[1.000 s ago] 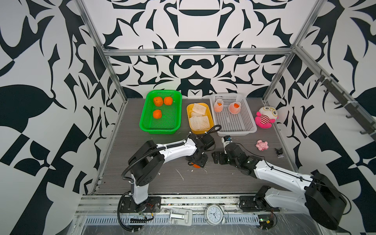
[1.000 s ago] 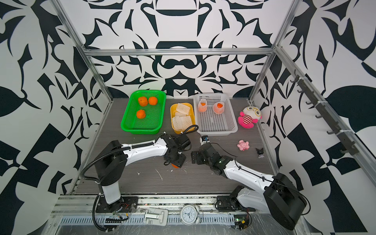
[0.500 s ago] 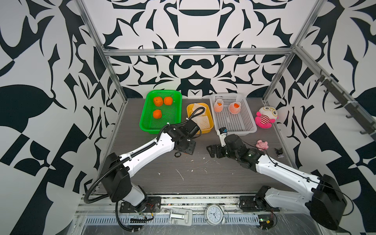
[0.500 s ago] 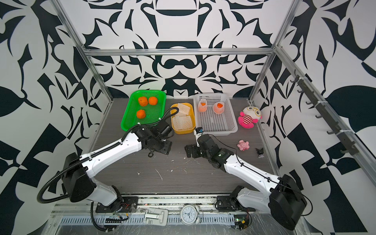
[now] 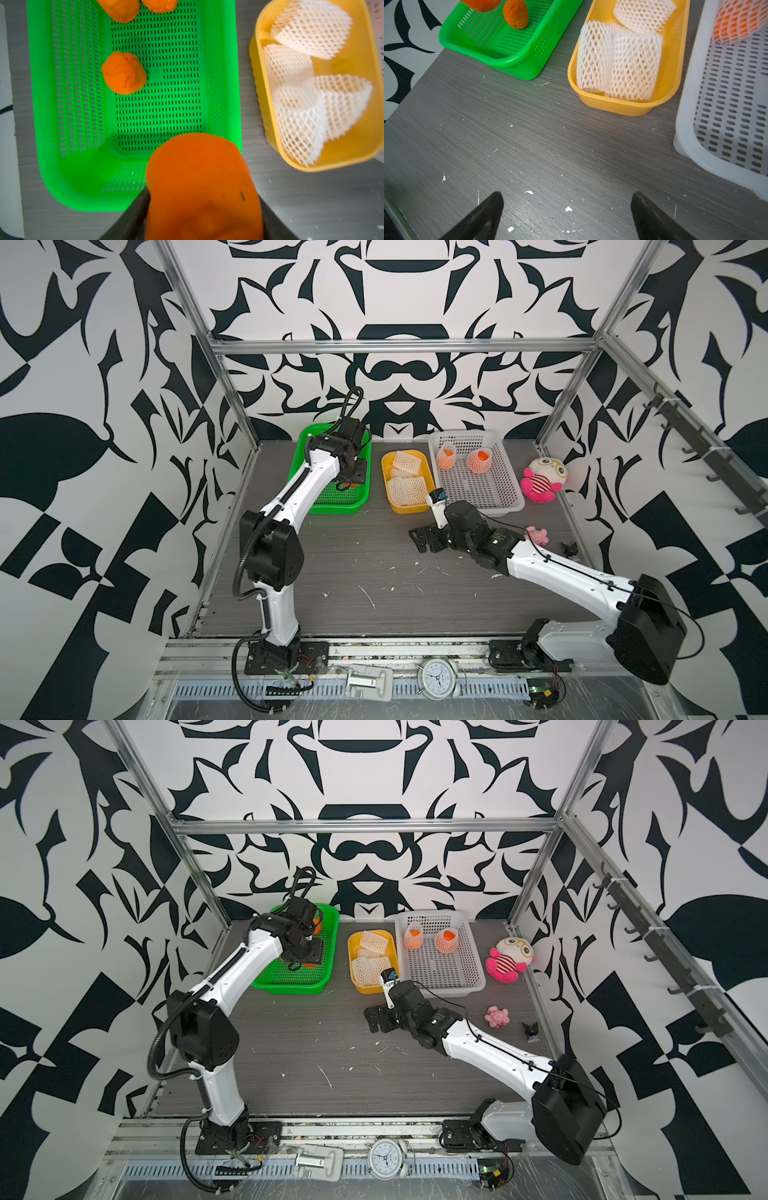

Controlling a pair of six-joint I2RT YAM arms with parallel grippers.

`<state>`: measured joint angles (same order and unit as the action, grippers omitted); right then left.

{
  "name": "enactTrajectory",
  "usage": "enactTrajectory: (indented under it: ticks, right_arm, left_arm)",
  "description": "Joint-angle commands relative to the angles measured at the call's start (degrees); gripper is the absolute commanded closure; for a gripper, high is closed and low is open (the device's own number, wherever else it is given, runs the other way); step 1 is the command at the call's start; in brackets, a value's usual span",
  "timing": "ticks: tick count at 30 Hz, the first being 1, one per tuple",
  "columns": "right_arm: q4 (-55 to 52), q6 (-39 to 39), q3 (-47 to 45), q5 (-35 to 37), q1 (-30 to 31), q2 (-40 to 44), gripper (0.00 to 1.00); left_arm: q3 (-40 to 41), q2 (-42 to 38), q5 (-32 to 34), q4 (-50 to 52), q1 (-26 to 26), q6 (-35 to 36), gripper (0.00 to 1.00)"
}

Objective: Remove foam nets from oranges
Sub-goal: Place the orange in the basket.

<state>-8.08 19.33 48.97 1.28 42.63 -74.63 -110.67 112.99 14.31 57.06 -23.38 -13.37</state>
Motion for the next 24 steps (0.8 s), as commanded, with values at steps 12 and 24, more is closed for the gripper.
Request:
enactTrajectory:
  ticks: [12, 24]
  right_arm:
    - [7.2, -2.0, 1.2, -3.4, 0.2, -1.7, 0.01]
    - [8.9, -1.3, 0.0, -3.8, 0.1, -2.4, 0.01]
  left_arm:
    - [-27.2, 25.0, 0.2, 9.3, 6.9, 5.5, 0.37]
    - [-27.2, 29.8, 0.6, 4.4, 8.1, 5.4, 0.37]
